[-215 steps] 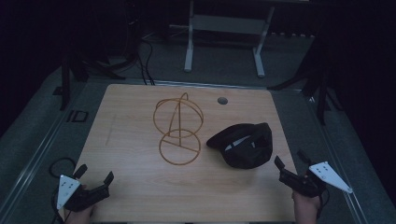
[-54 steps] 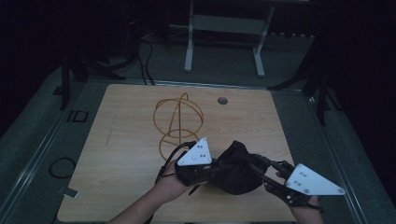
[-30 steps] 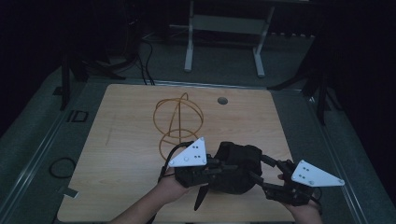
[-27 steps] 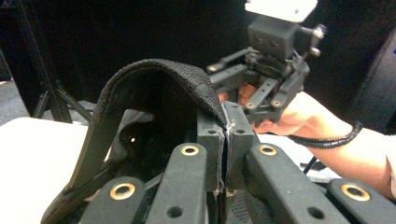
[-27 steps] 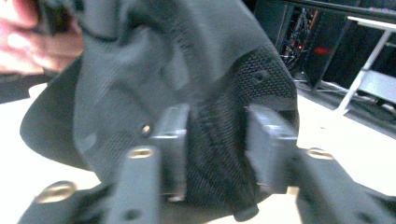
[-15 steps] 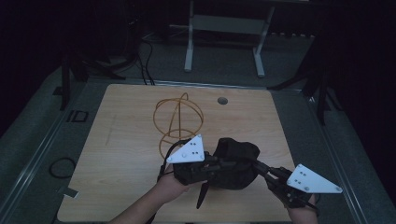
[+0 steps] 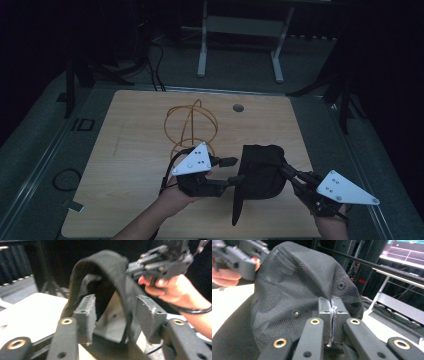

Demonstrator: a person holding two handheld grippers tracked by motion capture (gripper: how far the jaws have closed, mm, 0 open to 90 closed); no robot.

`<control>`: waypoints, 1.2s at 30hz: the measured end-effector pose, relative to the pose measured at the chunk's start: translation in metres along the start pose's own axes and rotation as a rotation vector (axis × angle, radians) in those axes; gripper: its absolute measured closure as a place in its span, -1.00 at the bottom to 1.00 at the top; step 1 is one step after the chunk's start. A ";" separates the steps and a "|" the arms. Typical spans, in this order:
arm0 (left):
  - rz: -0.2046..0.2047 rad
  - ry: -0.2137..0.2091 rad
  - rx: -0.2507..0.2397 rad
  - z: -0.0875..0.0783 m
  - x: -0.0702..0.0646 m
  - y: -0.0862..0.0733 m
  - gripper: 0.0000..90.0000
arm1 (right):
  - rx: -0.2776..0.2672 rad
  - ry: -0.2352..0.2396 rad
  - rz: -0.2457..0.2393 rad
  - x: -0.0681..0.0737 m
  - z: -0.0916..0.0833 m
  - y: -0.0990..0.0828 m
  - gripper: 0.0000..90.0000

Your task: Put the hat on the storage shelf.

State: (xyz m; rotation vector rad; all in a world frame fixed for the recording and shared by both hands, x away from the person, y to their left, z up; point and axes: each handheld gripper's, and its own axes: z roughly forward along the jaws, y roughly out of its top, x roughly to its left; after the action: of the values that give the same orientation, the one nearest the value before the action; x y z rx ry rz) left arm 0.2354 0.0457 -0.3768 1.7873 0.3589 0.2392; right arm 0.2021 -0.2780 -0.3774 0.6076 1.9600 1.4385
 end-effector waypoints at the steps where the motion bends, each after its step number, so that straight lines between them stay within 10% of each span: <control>1: -0.005 0.010 0.006 -0.003 0.002 -0.002 -0.02 | -0.002 -0.004 0.000 -0.001 0.000 0.001 0.97; 16: -0.038 0.298 0.020 -0.049 0.020 -0.047 -0.82 | -0.023 -0.058 -0.019 -0.026 0.009 0.021 0.97; 22: -0.029 0.384 0.021 -0.065 0.025 -0.066 -0.91 | -0.012 -0.075 -0.033 -0.035 0.020 0.028 0.97; 36: -0.175 0.566 0.040 -0.112 0.047 -0.145 -0.91 | -0.001 -0.088 -0.078 -0.062 0.059 0.060 0.97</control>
State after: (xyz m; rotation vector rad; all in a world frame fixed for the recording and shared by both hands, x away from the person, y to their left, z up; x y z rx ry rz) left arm 0.2238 0.1956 -0.4918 1.6920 0.9212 0.6186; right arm 0.2879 -0.2630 -0.3189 0.5776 1.8940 1.3430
